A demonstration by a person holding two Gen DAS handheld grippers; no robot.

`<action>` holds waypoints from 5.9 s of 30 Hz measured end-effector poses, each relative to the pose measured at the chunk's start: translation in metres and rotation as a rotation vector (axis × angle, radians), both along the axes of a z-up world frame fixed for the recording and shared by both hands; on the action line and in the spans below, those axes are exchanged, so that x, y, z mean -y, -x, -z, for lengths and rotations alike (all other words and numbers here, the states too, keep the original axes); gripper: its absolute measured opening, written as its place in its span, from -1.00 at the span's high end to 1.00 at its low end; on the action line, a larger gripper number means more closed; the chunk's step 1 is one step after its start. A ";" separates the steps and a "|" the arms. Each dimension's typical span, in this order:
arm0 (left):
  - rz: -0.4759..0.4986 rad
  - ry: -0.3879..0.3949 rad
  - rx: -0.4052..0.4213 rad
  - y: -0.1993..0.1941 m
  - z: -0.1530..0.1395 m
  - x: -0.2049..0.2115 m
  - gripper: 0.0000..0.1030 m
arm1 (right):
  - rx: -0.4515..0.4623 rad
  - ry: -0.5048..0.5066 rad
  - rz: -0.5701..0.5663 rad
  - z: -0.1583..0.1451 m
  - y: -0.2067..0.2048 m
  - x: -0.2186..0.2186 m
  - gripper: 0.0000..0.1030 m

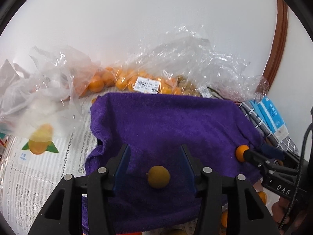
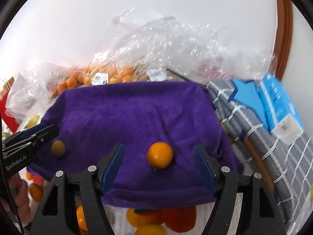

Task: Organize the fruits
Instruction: 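Open both tools to drop the fruits onto the purple towel, then withdraw both open tools from the towel toward the loose fruits, then grasp a large mandarin with the right tool while the left tool grasps an oval orange fruit, then lift both held fruits and carry them over the purple towel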

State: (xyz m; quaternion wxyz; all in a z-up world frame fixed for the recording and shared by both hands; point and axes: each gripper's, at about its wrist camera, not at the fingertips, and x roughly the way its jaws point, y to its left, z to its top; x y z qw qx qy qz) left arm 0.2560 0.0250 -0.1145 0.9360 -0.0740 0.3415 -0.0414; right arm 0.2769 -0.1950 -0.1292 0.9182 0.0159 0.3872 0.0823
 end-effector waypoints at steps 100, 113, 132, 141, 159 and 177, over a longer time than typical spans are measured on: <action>0.049 0.178 -0.084 0.105 0.035 -0.031 0.13 | -0.005 -0.066 -0.063 0.023 0.151 0.023 0.23; 0.044 0.146 0.047 0.120 0.016 -0.025 0.13 | 0.026 -0.099 -0.031 0.020 0.156 0.032 0.23; 0.022 0.171 0.082 0.125 0.012 -0.030 0.13 | 0.020 -0.132 0.025 0.018 0.166 0.049 0.23; -0.001 0.227 0.113 0.126 -0.012 -0.039 0.13 | 0.065 -0.095 0.035 -0.017 0.156 0.047 0.23; -0.047 0.150 0.164 0.041 -0.041 -0.035 0.13 | 0.172 -0.073 -0.039 -0.062 0.055 0.008 0.23; -0.015 0.142 0.038 0.023 0.003 -0.022 0.13 | 0.012 -0.087 -0.086 0.002 0.019 -0.004 0.23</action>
